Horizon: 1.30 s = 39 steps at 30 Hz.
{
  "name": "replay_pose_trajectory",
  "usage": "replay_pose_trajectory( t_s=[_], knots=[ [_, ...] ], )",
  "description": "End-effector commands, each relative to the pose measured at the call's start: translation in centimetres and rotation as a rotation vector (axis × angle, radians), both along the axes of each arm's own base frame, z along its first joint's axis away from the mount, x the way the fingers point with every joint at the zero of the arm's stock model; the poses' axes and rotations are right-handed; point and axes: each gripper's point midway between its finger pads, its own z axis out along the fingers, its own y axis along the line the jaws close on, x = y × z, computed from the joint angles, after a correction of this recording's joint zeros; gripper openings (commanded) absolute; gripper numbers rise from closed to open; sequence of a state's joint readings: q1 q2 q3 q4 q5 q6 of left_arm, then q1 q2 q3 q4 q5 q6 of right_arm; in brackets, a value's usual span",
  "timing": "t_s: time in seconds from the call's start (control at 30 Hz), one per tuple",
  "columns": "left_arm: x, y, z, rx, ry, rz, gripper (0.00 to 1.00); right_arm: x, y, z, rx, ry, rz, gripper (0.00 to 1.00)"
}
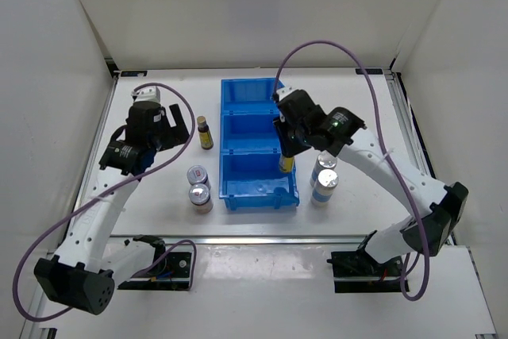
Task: Organize the condiment bottles
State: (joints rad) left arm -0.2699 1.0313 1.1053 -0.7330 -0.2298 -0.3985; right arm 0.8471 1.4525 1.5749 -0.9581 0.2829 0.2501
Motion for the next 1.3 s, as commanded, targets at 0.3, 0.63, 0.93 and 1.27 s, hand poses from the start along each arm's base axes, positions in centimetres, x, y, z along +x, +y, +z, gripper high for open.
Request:
replay_pose_trajectory(
  t_s=[0.3,0.63,0.93,1.27],
  knots=[
    [0.8,-1.1,-4.8,-0.054,0.158,0.045,1.0,-0.5,2.8,-6.2,0.034,0.13,-0.014,0.01],
    [0.9,-0.5,-4.9,-0.035,0.153,0.068,1.0,-0.7,3.2,-9.5,0.02,0.189,-0.051,0.13],
    [0.9,-0.7,-5.2,-0.023,0.164,0.05,1.0,-1.1,2.6,-9.6,0.018,0.185,-0.043,0.44],
    [1.5,-2.6,-2.8,-0.104,0.119,-0.025,1.0,-1.0,1.1,-3.1,0.108,0.035,-0.052,0.85]
  ],
)
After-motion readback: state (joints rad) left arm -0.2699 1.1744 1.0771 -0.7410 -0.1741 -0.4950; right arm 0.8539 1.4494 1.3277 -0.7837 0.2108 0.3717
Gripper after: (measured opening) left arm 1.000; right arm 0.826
